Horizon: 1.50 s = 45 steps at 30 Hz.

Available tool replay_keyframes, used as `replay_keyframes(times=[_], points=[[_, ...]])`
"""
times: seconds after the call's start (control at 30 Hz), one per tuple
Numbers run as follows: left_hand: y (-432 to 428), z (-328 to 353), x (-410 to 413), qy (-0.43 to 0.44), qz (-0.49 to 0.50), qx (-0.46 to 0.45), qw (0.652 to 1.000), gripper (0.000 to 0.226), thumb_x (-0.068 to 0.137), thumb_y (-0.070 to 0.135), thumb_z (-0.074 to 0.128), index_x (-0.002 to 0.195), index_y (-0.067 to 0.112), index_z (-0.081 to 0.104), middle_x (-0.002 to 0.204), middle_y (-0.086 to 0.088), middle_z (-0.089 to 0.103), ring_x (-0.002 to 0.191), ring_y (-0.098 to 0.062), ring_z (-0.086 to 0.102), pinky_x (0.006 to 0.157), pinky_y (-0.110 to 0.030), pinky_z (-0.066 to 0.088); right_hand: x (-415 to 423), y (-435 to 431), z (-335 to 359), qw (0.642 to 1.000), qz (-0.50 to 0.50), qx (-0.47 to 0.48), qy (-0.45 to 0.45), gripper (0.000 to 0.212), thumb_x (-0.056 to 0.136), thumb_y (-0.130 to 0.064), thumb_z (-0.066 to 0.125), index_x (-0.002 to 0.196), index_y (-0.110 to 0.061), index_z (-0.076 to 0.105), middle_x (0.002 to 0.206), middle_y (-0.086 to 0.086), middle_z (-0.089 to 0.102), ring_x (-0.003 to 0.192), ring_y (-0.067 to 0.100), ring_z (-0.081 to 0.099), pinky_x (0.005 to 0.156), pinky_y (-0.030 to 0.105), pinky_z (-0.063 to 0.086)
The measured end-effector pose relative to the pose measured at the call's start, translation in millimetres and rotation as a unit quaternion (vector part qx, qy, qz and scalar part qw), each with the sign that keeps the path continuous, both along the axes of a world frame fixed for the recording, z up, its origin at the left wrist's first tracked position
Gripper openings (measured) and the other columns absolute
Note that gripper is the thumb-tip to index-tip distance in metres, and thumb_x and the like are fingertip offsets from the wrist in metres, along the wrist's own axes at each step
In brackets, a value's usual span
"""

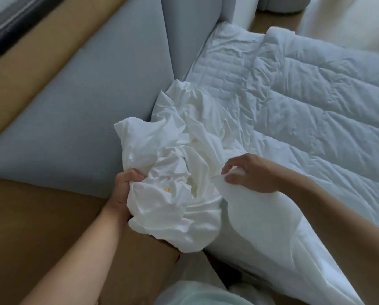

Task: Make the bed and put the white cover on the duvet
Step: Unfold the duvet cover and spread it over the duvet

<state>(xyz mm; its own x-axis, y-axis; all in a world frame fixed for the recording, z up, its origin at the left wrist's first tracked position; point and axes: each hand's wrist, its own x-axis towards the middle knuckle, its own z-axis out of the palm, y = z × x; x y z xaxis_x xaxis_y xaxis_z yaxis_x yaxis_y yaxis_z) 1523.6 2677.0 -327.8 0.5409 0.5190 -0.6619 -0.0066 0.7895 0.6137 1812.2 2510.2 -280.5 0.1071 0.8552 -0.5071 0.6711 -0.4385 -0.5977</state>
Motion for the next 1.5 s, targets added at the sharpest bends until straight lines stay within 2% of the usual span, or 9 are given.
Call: replay_keyframes(times=[0.13, 0.2, 0.33, 0.47, 0.57, 0.67, 0.97, 1.17, 1.5], points=[[17.7, -7.3, 2.6, 0.082, -0.037, 0.016, 0.996, 0.065, 0.046, 0.014, 0.073, 0.097, 0.022, 0.032, 0.092, -0.006, 0.019, 0.083, -0.038, 0.034, 0.072, -0.046, 0.034, -30.0, 22.7, -7.6, 0.98, -0.158, 0.056, 0.105, 0.042, 0.096, -0.053, 0.059, 0.078, -0.017, 0.073, 0.061, -0.003, 0.057, 0.052, 0.01, 0.047, 0.055, 0.031, 0.04], [25.4, -3.3, 12.6, 0.099, -0.05, 0.027, 0.993, 0.041, 0.044, 0.018, 0.07, 0.077, 0.014, 0.045, 0.082, -0.009, 0.035, 0.077, -0.036, 0.041, 0.071, -0.042, 0.037, -48.0, 38.2, -19.4, 0.981, -0.155, 0.017, 0.118, 0.017, 0.094, -0.043, 0.065, 0.1, -0.033, 0.076, 0.074, -0.012, 0.066, 0.057, 0.002, 0.054, 0.059, 0.021, 0.043], [27.9, 25.3, 35.6, 0.052, -0.072, 0.042, 0.995, 0.027, 0.06, 0.011, 0.04, 0.044, 0.014, 0.06, 0.049, -0.003, 0.051, 0.048, -0.02, 0.053, 0.046, -0.02, 0.043, -80.7, 65.1, -35.9, 0.987, -0.085, -0.027, 0.137, 0.057, 0.087, -0.027, 0.071, 0.139, -0.042, 0.053, 0.073, -0.017, 0.054, 0.061, -0.003, 0.051, 0.061, 0.012, 0.039], [37.7, 28.1, 35.7, 0.039, -0.074, 0.039, 0.996, 0.04, 0.067, 0.003, 0.032, 0.036, 0.011, 0.055, 0.04, -0.002, 0.047, 0.037, -0.014, 0.051, 0.04, -0.015, 0.039, -90.0, 71.1, -49.2, 0.984, -0.121, 0.033, 0.125, 0.021, 0.093, -0.018, 0.063, 0.11, -0.026, 0.074, 0.072, -0.014, 0.064, 0.058, -0.002, 0.054, 0.063, 0.02, 0.043], [50.4, 20.1, 22.1, 0.03, -0.069, 0.026, 0.997, 0.01, 0.051, 0.014, 0.058, 0.053, 0.006, 0.064, 0.054, -0.005, 0.054, 0.05, -0.021, 0.057, 0.049, -0.02, 0.045, -85.6, 56.8, -50.1, 0.97, -0.216, 0.081, 0.074, 0.013, 0.097, -0.018, 0.059, 0.094, -0.023, 0.07, 0.066, -0.007, 0.064, 0.056, 0.004, 0.052, 0.057, 0.017, 0.039], [54.2, 18.8, 15.6, 0.042, -0.072, 0.017, 0.996, 0.049, 0.034, 0.015, 0.07, 0.08, -0.001, 0.072, 0.078, -0.013, 0.061, 0.072, -0.032, 0.063, 0.064, -0.03, 0.052, -85.3, 40.1, -45.9, 0.95, -0.279, 0.13, 0.055, 0.015, 0.099, -0.022, 0.058, 0.087, -0.029, 0.062, 0.058, -0.007, 0.057, 0.052, 0.005, 0.048, 0.053, 0.017, 0.035], [35.0, 35.7, 32.9, 0.019, -0.131, 0.021, 0.991, 0.035, 0.074, -0.003, 0.041, 0.091, -0.001, 0.072, 0.081, -0.015, 0.068, 0.07, -0.031, 0.069, 0.062, -0.031, 0.058, -102.6, 30.5, -18.1, 0.953, -0.178, 0.236, 0.062, 0.042, 0.085, -0.028, 0.072, 0.125, -0.028, 0.063, 0.051, -0.003, 0.047, 0.048, 0.013, 0.044, 0.057, 0.015, 0.039], [27.4, 39.4, 37.6, 0.033, -0.135, 0.028, 0.99, 0.041, 0.075, -0.008, 0.041, 0.105, -0.004, 0.068, 0.088, -0.016, 0.066, 0.078, -0.032, 0.067, 0.067, -0.034, 0.057, -105.6, 37.9, -11.8, 0.958, -0.185, 0.214, 0.053, 0.035, 0.099, -0.041, 0.056, 0.087, -0.014, 0.074, 0.057, 0.002, 0.06, 0.053, 0.018, 0.053, 0.055, 0.021, 0.038], [25.1, 55.1, 41.6, 0.063, -0.205, 0.096, 0.972, 0.064, 0.062, 0.0, 0.057, 0.125, -0.008, 0.058, 0.1, -0.018, 0.055, 0.089, -0.037, 0.052, 0.076, -0.043, 0.044, -110.0, 38.7, -9.8, 0.963, -0.193, 0.148, 0.113, 0.044, 0.091, -0.03, 0.07, 0.133, -0.035, 0.061, 0.049, -0.012, 0.05, 0.05, 0.005, 0.046, 0.057, 0.014, 0.037]])
